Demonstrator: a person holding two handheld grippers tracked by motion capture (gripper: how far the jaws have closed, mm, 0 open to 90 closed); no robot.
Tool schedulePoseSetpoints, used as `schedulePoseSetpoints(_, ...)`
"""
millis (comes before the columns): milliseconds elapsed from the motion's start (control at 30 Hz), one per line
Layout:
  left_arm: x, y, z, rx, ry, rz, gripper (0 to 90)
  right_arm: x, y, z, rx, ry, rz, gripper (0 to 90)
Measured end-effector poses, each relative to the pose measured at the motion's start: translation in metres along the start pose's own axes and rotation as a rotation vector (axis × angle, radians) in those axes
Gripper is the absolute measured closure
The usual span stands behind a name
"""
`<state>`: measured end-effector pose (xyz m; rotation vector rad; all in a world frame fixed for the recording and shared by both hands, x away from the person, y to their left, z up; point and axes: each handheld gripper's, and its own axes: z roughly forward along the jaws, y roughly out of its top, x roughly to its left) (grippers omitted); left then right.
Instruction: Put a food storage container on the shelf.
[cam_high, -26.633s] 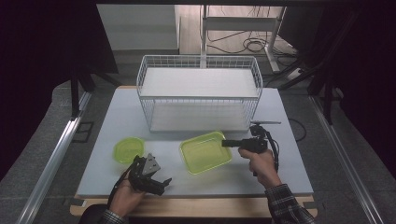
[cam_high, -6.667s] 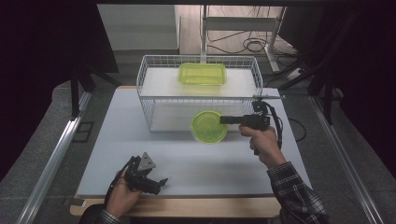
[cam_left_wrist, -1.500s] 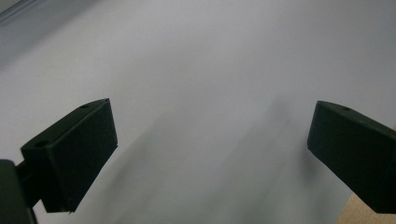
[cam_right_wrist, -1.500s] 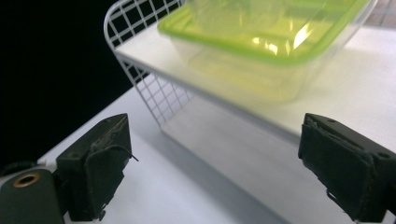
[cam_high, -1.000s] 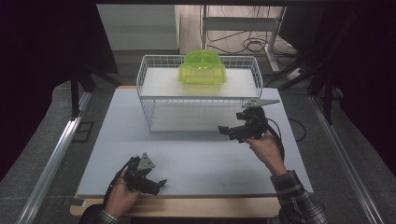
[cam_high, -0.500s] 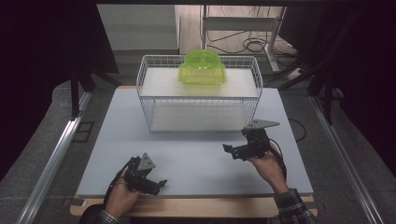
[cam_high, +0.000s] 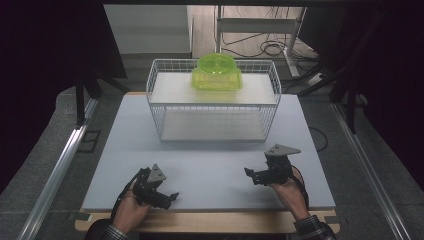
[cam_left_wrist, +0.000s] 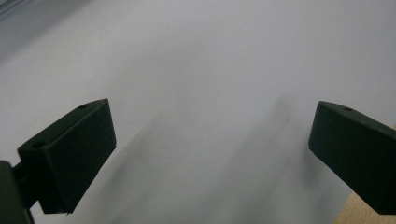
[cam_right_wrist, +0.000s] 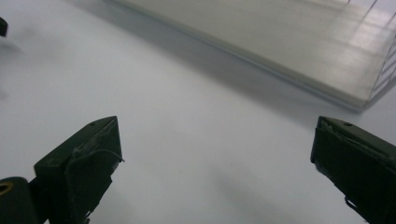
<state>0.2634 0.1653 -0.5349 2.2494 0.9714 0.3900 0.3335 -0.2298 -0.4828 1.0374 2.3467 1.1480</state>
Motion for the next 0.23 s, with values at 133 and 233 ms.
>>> schedulePoseSetpoints(133,0.001,0.0,0.0,0.001,0.004,-0.003,0.3,-0.001,-0.011,0.005,0.038,-0.018,-0.005,1.8)
schedulePoseSetpoints(233,0.001,0.0,0.0,-0.002,0.009,-0.01,0.2,-0.001,-0.016,0.008,0.064,-0.035,-0.016,1.9)
